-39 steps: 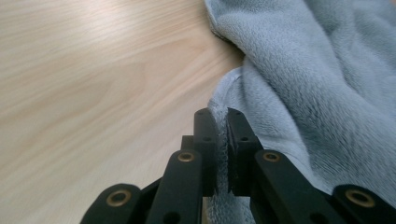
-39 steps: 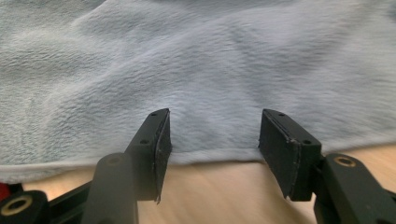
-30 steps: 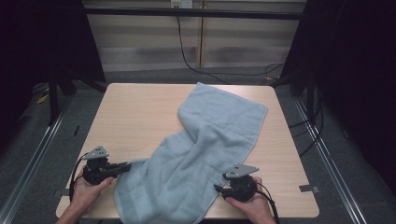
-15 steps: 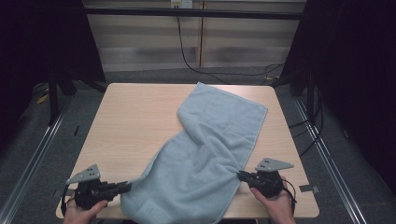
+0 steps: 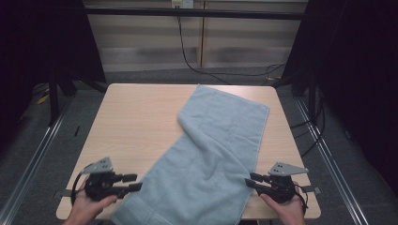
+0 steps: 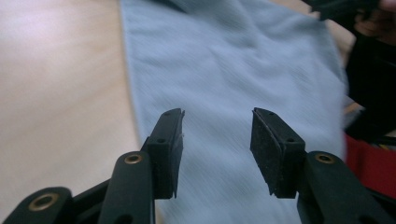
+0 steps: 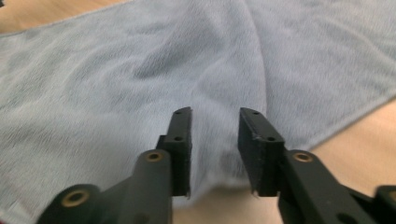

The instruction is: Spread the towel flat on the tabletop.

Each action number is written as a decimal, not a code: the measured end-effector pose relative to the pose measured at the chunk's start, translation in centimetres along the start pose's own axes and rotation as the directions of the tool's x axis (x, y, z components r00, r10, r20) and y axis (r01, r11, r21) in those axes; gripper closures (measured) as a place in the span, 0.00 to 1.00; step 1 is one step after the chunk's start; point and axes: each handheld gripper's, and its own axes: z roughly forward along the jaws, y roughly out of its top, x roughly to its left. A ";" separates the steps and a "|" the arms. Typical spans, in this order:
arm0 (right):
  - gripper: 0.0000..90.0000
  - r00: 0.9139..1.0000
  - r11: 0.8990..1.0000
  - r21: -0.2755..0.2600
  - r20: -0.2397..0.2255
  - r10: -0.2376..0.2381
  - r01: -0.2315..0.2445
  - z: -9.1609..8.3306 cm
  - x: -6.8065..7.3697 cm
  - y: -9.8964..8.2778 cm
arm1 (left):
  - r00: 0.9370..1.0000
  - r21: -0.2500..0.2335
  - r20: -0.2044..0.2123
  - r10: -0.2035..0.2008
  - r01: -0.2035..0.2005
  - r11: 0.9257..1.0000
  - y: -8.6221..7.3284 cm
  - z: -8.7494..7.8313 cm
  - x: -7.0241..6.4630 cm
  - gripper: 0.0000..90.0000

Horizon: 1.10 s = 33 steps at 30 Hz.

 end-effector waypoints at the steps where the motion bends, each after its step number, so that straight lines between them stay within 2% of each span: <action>1: 0.70 1.000 1.000 -0.005 0.001 -0.004 0.004 0.3 -0.1 0.3 | 1.000 0.004 -0.013 0.001 -0.001 1.000 0.8 1.0 0.8 0.60; 5: 0.68 1.000 1.000 -0.002 -0.001 -0.008 0.008 1.6 -0.8 1.6 | 0.999 0.058 -0.035 -0.026 0.028 0.998 3.6 5.5 3.3 0.59; 7: 0.68 1.000 1.000 -0.008 0.010 -0.007 0.007 2.1 -1.4 2.3 | 0.997 0.068 -0.072 -0.012 0.017 0.998 4.6 7.6 4.0 0.58; 9: 0.69 1.000 1.000 -0.012 0.022 -0.005 0.005 2.5 -2.2 2.9 | 0.997 0.084 -0.076 -0.013 0.020 0.996 5.5 9.4 4.7 0.55; 11: 0.68 0.999 1.000 0.003 0.049 -0.005 0.005 3.0 -3.1 3.3 | 0.997 0.110 -0.072 -0.007 0.015 0.994 6.1 10.8 5.1 0.52; 12: 0.68 0.998 1.000 0.010 0.057 0.003 -0.004 3.3 -3.6 3.3 | 0.996 0.115 -0.094 -0.003 0.014 0.993 6.2 11.4 5.1 0.52; 15: 0.63 0.997 0.999 0.045 0.080 0.014 -0.018 4.2 -4.8 2.9 | 0.993 0.127 -0.110 0.032 -0.018 0.992 6.2 12.8 4.6 0.51; 16: 0.61 0.996 0.998 0.051 0.082 0.020 -0.024 4.4 -5.0 2.8 | 0.993 0.138 -0.112 0.045 -0.029 0.990 6.2 13.0 4.5 0.51; 18: 0.58 0.995 0.997 0.058 0.089 0.037 -0.042 4.6 -5.3 2.4 | 0.987 0.124 -0.143 0.079 -0.061 0.990 6.1 13.3 4.1 0.52; 19: 0.56 0.995 0.997 0.060 0.089 0.043 -0.049 4.7 -5.5 2.2 | 0.989 0.140 -0.125 0.083 -0.065 0.988 6.0 13.5 4.1 0.55; 20: 0.55 0.994 0.996 0.062 0.097 0.052 -0.058 4.6 -5.6 2.1 | 0.986 0.164 -0.134 0.096 -0.073 0.984 5.9 13.7 4.0 0.56; 21: 0.54 0.994 0.996 0.064 0.103 0.048 -0.055 4.6 -5.7 2.0 | 0.980 0.168 -0.158 0.125 -0.098 0.981 5.7 13.8 3.9 0.57; 23: 0.53 0.992 0.996 0.066 0.110 0.056 -0.064 4.6 -5.8 1.7 | 0.977 0.172 -0.159 0.143 -0.116 0.978 5.6 13.6 3.8 0.66; 24: 0.53 0.992 0.996 0.068 0.112 0.058 -0.066 4.6 -5.8 1.7 | 0.975 0.176 -0.149 0.164 -0.137 0.975 5.5 13.5 3.7 0.75; 26: 0.51 0.991 0.995 0.081 0.120 0.052 -0.062 4.7 -5.7 1.6 | 0.976 0.173 -0.133 0.171 -0.147 0.974 5.1 13.2 3.4 0.92; 27: 0.51 0.992 0.995 0.089 0.120 0.039 -0.050 4.9 -5.7 1.5 | 0.976 0.177 -0.135 0.173 -0.148 0.973 5.0 13.0 3.4 0.95; 28: 0.51 0.992 0.994 0.097 0.124 0.036 -0.048 5.0 -5.6 1.5 | 0.976 0.189 -0.135 0.170 -0.143 0.972 4.8 12.6 3.4 0.95; 30: 0.51 0.992 0.993 0.112 0.122 0.031 -0.045 5.3 -5.5 1.3 | 0.984 0.183 -0.123 0.130 -0.107 0.977 4.2 11.7 3.6 0.96; 32: 0.50 0.992 0.990 0.132 0.125 0.023 -0.040 5.7 -5.2 1.2 | 0.987 0.170 -0.115 0.113 -0.092 0.981 3.2 10.3 3.7 0.96; 33: 0.50 0.992 0.991 0.129 0.129 0.002 -0.019 5.9 -5.1 1.2 | 0.989 0.168 -0.107 0.104 -0.085 0.982 2.6 9.6 3.7 0.96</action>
